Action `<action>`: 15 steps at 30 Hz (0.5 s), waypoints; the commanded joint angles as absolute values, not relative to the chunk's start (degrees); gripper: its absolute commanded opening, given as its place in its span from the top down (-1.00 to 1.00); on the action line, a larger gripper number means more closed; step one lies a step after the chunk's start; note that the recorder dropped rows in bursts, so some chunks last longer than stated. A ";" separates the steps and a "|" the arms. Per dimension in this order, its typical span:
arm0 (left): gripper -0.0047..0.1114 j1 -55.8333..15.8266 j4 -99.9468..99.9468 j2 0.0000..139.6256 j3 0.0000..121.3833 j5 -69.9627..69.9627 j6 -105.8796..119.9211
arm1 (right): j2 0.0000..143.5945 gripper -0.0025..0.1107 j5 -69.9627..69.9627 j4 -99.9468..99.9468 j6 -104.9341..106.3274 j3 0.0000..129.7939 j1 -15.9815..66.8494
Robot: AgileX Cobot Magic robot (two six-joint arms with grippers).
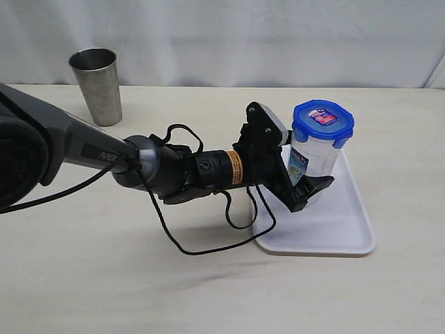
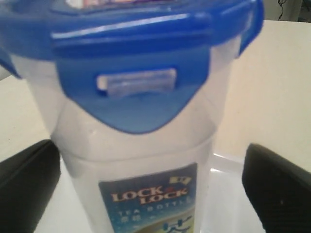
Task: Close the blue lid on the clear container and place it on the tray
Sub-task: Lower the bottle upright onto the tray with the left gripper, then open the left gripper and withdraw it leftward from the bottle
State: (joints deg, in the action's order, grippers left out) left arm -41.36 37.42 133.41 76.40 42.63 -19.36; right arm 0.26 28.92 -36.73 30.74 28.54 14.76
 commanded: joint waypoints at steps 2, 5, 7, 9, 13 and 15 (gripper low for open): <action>-0.71 -41.32 38.49 132.78 76.10 39.42 -20.99 | 0.00 0.88 28.98 -36.16 30.58 28.32 14.72; -0.71 -41.04 38.49 132.67 74.56 40.11 -20.85 | 0.00 0.88 28.98 -36.16 30.58 28.32 14.72; -0.71 -40.66 38.39 132.46 73.63 41.27 -20.63 | 0.00 0.88 28.98 -36.22 30.12 28.32 14.72; -0.71 -40.02 38.39 131.93 72.73 41.69 -20.63 | 0.00 0.88 29.13 -36.22 30.13 28.32 14.72; -0.71 -38.81 38.39 130.83 71.52 41.54 -20.63 | 0.00 0.88 29.74 -36.22 29.30 28.32 14.72; -0.71 -38.23 38.39 130.02 70.99 41.32 -20.63 | 0.00 0.88 30.23 -36.22 29.32 28.32 14.72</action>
State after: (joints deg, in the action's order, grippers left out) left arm -39.08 38.58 131.75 71.82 40.84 -20.50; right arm 0.26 29.34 -36.73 29.78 28.54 14.76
